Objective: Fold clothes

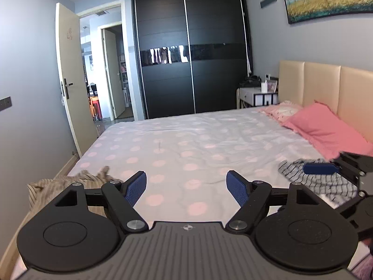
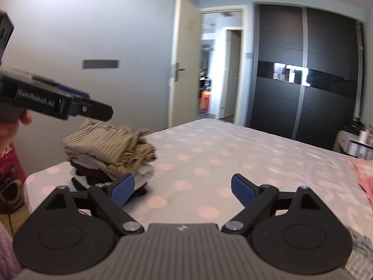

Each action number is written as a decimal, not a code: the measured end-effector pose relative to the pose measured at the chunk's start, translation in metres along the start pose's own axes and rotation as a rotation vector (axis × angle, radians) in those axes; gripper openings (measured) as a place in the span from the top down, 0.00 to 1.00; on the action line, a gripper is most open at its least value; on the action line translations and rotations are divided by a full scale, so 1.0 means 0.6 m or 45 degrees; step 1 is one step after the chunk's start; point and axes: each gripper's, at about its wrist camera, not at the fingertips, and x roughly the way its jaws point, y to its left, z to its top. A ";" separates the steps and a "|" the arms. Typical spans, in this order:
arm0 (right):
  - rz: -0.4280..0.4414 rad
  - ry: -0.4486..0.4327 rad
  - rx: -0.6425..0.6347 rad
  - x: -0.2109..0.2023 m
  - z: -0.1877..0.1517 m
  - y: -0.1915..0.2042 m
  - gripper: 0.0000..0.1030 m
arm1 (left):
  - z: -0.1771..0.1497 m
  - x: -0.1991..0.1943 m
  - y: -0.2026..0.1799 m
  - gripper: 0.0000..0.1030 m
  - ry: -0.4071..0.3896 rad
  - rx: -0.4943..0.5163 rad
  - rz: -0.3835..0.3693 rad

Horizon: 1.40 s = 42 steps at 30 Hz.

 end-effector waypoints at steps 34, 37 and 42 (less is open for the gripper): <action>-0.584 0.057 0.275 -0.065 -0.287 0.016 0.05 | -0.355 0.089 -0.126 0.21 0.390 -0.263 0.113; -0.574 0.066 0.266 -0.048 -0.290 0.012 0.05 | -0.367 0.100 -0.120 0.21 0.427 -0.276 0.113; -0.500 0.097 0.251 -0.009 -0.292 0.013 0.05 | -0.373 0.111 -0.114 0.21 0.440 -0.259 0.141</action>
